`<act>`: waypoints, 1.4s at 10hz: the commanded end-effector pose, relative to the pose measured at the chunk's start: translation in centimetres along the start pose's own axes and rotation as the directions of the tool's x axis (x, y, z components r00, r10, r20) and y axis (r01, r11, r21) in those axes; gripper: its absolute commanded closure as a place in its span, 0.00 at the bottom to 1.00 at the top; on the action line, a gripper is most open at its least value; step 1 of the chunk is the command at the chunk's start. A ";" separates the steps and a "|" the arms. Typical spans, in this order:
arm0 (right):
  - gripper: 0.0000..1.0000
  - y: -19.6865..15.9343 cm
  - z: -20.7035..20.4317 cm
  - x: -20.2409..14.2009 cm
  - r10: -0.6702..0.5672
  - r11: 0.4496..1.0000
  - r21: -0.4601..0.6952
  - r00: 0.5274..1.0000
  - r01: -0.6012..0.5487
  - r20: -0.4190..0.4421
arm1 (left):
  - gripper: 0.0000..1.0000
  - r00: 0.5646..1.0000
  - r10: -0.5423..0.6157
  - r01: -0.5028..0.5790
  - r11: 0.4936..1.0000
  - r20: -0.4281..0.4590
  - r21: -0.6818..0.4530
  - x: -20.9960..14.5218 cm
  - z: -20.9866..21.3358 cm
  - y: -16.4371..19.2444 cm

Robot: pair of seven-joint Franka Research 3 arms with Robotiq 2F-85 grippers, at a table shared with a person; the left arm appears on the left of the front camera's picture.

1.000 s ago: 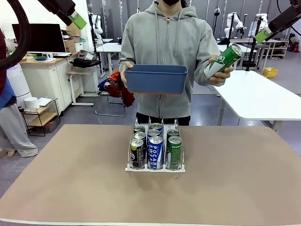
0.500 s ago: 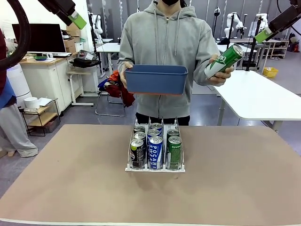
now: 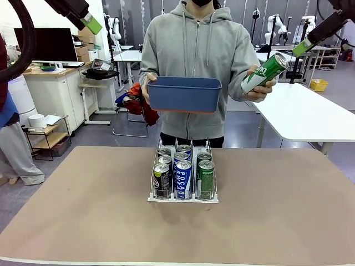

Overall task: Fill the beverage cans into the dispenser.
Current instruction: Pick up the Sprite handed by the human.

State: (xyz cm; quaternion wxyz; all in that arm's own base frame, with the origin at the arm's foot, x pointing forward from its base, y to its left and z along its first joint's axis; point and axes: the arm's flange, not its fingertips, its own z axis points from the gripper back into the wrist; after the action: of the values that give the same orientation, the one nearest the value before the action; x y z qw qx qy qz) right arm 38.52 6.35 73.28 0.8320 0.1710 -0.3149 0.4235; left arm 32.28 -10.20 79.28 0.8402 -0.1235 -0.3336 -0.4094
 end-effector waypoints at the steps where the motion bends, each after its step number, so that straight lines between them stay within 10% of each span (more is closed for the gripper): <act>1: 0.00 -0.1 -1.6 -0.3 0.016 1.000 0.016 1.000 -0.016 0.026 | 0.00 1.000 0.007 -0.007 1.000 0.004 0.012 0.0 -0.1 0.1; 14: 0.00 -0.5 -8.2 -0.1 0.020 0.998 0.057 0.995 -0.025 0.096 | 0.00 1.000 0.007 -0.007 1.000 0.004 0.012 0.0 -0.1 0.1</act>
State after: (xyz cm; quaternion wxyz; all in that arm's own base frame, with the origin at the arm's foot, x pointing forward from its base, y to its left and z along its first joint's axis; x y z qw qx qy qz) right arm 41.59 10.11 67.94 0.8179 0.2044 -0.3290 0.4254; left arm 32.28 -10.20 79.29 0.8401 -0.1234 -0.3336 -0.4094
